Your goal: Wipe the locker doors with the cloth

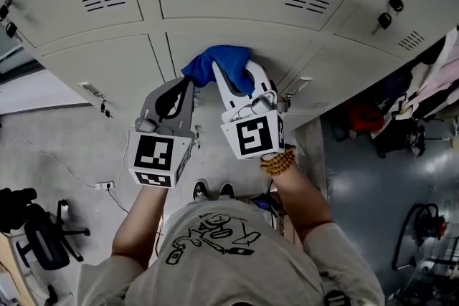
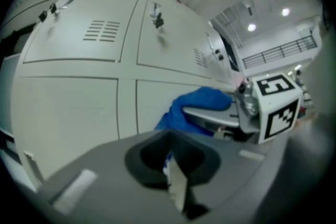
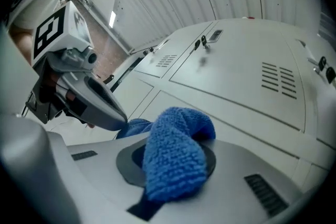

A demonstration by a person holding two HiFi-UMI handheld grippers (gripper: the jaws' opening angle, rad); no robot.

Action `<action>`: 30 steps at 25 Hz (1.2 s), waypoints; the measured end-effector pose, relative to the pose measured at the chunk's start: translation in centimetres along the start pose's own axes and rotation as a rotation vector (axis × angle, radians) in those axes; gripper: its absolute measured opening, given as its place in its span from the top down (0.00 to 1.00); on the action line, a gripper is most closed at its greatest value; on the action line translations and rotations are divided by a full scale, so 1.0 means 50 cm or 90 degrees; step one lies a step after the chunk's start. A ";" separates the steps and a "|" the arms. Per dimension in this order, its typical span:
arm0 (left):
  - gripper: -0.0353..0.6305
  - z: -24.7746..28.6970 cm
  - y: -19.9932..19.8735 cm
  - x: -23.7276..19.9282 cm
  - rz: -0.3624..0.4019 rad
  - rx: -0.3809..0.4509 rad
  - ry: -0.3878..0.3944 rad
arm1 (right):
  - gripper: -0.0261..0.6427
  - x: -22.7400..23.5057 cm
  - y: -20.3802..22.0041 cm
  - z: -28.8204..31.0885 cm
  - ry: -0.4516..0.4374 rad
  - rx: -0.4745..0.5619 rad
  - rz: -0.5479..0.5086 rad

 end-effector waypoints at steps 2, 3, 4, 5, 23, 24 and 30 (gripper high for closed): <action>0.94 -0.001 -0.024 0.003 0.006 0.017 0.000 | 0.93 0.031 -0.026 -0.004 0.021 0.026 0.005; 0.94 0.000 -0.034 0.006 0.008 0.024 0.002 | 0.93 0.048 -0.037 -0.008 0.033 0.043 0.008; 0.94 0.001 -0.043 0.011 0.011 0.029 0.005 | 0.93 0.065 -0.044 -0.014 0.045 0.057 0.010; 0.94 0.002 -0.052 0.018 0.014 0.034 0.008 | 0.93 0.081 -0.048 -0.021 0.054 0.063 0.013; 0.94 0.060 0.091 0.071 -0.014 -0.031 0.019 | 0.93 -0.056 0.192 -0.072 0.031 -0.058 0.063; 0.94 0.063 0.107 0.071 -0.019 -0.037 0.018 | 0.93 -0.069 0.206 -0.070 0.025 -0.064 0.063; 0.94 0.071 0.192 0.060 -0.061 -0.050 0.017 | 0.93 -0.155 0.286 -0.062 -0.011 -0.086 0.067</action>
Point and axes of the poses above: the fingertips, and each gripper's own axes: z forward along the fingers, x to its right, y out of its underside, the point moved 5 cm from there along -z, backward along the fingers, and after that the axes turned 7 degrees about -z, right-handed, at the moved point
